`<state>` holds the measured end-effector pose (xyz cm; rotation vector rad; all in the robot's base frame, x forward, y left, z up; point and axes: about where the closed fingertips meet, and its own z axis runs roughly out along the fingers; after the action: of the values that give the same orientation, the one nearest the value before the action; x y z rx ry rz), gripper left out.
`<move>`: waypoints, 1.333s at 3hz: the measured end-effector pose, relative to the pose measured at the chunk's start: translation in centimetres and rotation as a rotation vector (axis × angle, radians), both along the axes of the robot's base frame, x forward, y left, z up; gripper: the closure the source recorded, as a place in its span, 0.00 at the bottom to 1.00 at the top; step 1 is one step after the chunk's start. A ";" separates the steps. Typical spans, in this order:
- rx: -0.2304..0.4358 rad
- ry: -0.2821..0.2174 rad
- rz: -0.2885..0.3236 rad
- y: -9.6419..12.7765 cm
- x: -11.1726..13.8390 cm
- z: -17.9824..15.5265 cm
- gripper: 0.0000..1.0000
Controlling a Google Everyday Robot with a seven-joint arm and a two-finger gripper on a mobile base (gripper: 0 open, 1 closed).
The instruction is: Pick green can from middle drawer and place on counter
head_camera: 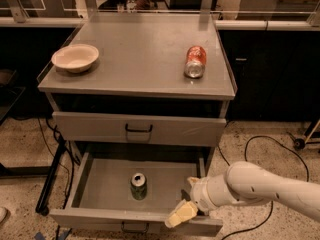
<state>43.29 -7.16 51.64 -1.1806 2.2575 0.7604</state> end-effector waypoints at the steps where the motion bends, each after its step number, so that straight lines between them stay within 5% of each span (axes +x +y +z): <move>1: 0.011 0.014 -0.004 0.3 -0.2 -0.9 0.00; 2: 0.036 -0.026 -0.008 0.5 0.7 -1.5 0.00; 4: 0.131 -0.115 0.017 3.7 7.5 -4.1 0.00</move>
Offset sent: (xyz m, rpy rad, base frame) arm 0.0082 -0.0031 -0.0187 0.0495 -0.0453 -0.0265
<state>50.78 -3.49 47.58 -1.1526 2.0738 0.8129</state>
